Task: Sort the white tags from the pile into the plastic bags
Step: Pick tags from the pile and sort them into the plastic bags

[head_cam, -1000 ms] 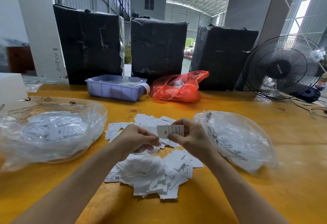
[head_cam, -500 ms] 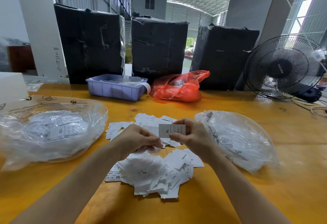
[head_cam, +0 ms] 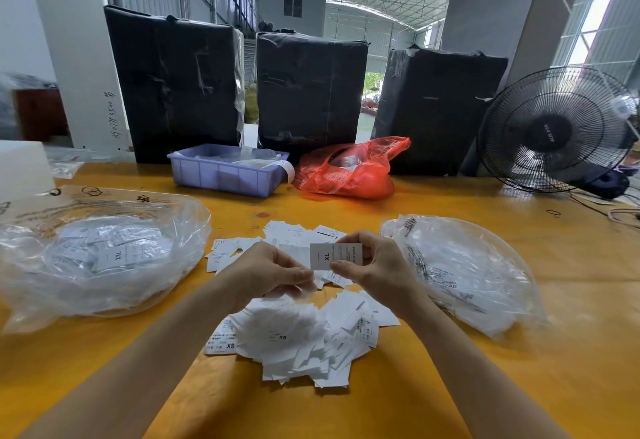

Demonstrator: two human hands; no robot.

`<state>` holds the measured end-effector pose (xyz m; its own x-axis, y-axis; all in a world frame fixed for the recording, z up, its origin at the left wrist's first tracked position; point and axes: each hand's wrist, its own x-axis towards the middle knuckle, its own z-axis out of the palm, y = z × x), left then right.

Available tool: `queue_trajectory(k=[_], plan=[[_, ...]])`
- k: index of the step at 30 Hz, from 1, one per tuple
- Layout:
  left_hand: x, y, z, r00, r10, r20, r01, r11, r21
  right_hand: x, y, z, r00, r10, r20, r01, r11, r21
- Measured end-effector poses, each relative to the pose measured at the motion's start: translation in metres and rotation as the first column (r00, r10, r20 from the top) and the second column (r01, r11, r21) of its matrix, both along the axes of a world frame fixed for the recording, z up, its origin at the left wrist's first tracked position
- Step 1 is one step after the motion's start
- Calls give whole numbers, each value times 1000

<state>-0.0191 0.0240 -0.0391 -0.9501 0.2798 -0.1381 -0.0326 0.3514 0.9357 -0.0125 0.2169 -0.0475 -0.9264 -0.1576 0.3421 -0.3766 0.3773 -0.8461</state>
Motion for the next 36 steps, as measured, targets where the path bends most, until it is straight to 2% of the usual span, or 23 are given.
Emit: queue_trajectory(k=[5,13,17,25,36], plan=[[1,1,1,1000,2,12,-2,1000,16,0,1,-1,998,51,23,-51,999,18],[-1,2,0,996,92,12,-92,995,48,-1,1,-2,983,156,99,-163,984,65],[-1,4,1,993,112,26,-115,988,104,-2,0,-1,994,73,75,-76,996,41],[-2,1,-1,996,63,62,-71,986,152,1,0,2,998,44,44,-41,997,-61],[-2,1,0,997,55,61,-63,987,147,1,2,2,1000,8,-10,-8,999,-38]])
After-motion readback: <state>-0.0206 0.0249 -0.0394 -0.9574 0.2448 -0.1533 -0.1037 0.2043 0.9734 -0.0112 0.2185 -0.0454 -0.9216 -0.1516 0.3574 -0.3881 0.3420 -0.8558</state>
